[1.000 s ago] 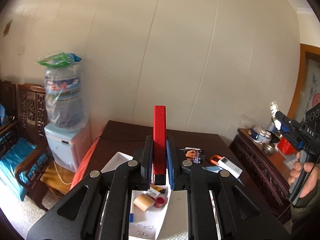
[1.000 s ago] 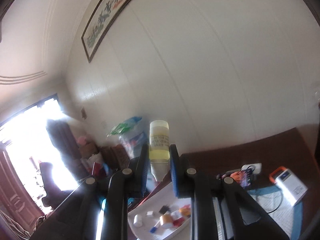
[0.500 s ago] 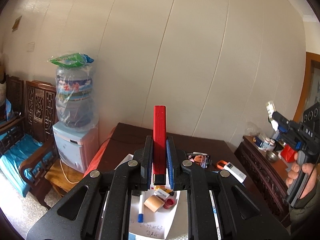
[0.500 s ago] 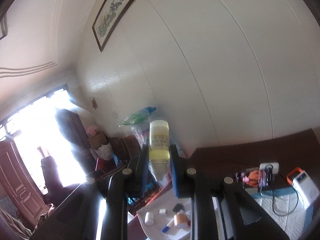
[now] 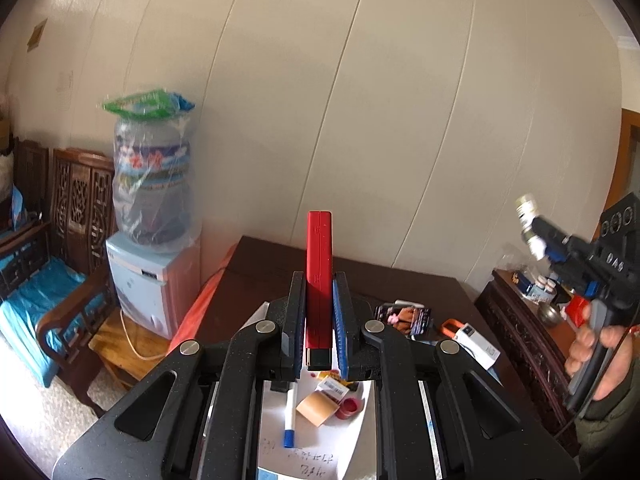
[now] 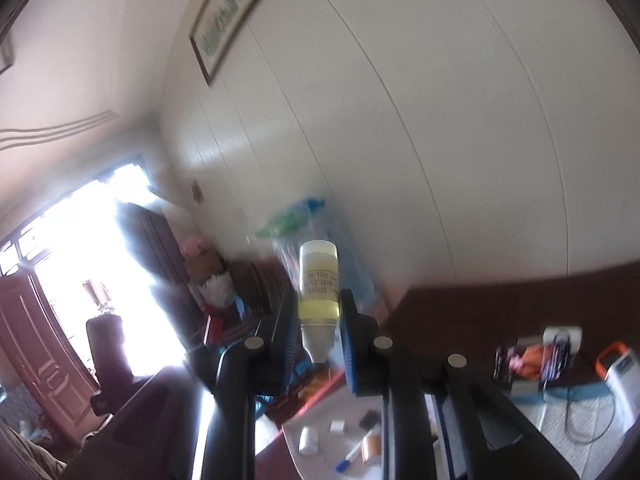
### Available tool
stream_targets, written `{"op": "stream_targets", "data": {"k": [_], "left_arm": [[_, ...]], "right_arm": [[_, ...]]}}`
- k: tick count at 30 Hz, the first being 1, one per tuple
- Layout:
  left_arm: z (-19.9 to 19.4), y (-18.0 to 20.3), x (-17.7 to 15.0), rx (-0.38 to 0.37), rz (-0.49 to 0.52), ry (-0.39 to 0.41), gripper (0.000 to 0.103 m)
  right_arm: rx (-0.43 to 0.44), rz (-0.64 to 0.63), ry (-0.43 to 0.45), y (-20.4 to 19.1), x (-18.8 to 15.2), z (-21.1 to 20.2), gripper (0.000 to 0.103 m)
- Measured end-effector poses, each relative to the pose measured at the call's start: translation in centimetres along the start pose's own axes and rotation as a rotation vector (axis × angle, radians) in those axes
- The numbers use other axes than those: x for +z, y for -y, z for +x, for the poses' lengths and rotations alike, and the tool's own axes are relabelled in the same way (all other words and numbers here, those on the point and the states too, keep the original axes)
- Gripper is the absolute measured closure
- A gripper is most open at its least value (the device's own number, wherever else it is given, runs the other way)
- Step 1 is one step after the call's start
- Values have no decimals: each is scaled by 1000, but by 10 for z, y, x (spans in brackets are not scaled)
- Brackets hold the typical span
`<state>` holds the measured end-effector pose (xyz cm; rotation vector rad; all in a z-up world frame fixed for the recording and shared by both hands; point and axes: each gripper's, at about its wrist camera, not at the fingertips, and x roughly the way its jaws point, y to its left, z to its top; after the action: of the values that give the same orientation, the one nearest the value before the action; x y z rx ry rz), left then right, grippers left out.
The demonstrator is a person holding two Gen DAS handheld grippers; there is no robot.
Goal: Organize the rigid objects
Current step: 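Lift the red stick and yellow-liquid bottle and carry them over the white tray, then open both grippers to release the red stick and bottle into the tray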
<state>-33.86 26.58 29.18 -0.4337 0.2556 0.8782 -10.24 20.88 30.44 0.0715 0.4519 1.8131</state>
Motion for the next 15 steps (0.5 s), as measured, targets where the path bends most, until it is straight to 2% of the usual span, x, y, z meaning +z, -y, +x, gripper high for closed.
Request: {"op": "stream_targets", "data": {"k": [3, 8, 15], "left_arm": [[25, -8, -13, 10, -25, -53, 91], [79, -22, -46, 45, -70, -192, 91], [158, -35, -112, 49, -149, -428, 91]], "right_arm": [[-33, 18, -80, 12, -16, 30, 84], [-97, 64, -248, 48, -57, 78, 84], [-217, 111, -544, 103, -144, 151, 84]]}}
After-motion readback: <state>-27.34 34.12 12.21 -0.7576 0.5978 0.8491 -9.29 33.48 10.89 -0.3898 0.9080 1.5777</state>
